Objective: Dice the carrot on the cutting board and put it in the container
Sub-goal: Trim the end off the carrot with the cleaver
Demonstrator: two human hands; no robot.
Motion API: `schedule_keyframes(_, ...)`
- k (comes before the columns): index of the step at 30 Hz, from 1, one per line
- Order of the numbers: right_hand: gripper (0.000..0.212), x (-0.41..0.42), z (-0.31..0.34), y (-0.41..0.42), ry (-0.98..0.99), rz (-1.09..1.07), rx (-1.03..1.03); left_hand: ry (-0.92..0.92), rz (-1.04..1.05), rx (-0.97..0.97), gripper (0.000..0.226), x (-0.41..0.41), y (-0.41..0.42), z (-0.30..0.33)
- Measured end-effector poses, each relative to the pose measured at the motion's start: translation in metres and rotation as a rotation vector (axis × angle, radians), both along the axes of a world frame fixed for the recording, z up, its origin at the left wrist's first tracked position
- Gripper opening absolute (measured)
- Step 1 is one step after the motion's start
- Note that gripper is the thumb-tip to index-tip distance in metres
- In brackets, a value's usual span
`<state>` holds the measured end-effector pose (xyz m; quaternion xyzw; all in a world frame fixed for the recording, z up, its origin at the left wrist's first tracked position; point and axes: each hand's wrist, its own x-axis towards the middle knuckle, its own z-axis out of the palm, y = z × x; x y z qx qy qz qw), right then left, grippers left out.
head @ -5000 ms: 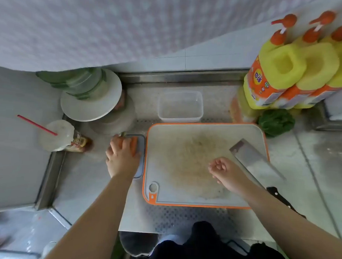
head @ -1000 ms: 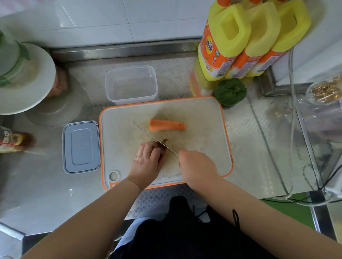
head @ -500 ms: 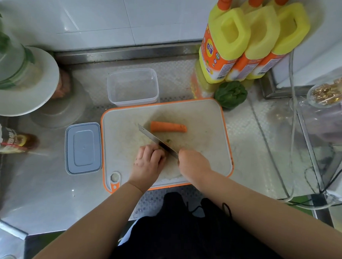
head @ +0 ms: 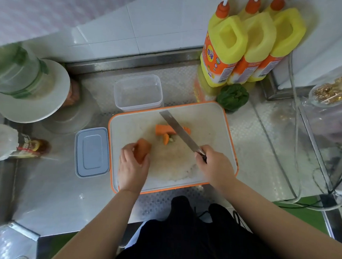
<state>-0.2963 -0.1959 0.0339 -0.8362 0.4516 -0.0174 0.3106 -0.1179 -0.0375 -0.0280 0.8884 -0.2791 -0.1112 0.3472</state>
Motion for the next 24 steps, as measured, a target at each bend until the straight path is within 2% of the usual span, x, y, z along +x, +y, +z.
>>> schedule_keyframes(6, 0.017, 0.002, -0.006, -0.006, -0.009, -0.050, 0.046, -0.026, 0.029, 0.177, 0.050, 0.037, -0.011, 0.008)
schedule_keyframes(10, 0.017, 0.001, -0.008, -0.007, -0.018, -0.090, 0.047, -0.386, -0.181, 0.222, 0.056, 0.026, -0.020, 0.007)
schedule_keyframes(12, 0.016, 0.000, -0.007, -0.009, -0.013, -0.110, 0.032, -0.468, -0.384, 0.206, 0.057, 0.015, -0.035, 0.011)
schedule_keyframes(15, 0.015, -0.004, -0.004, -0.011, 0.012, -0.121, 0.012, -0.338, -0.610, 0.355, 0.058, 0.001, -0.063, 0.016)
schedule_keyframes(18, 0.017, -0.010, -0.005, -0.016, 0.001, -0.148, 0.003, -0.210, -0.628, 0.452, 0.038, -0.001, -0.072, 0.005)
schedule_keyframes(20, 0.016, -0.015, -0.007, -0.019, -0.010, -0.187, -0.013, -0.110, -0.560, 0.379, 0.030, -0.001, -0.071, 0.004)
schedule_keyframes(24, 0.014, -0.029, -0.009, -0.024, -0.064, -0.280, -0.007, -0.013, -0.518, 0.052, 0.034, -0.012, -0.102, 0.028)
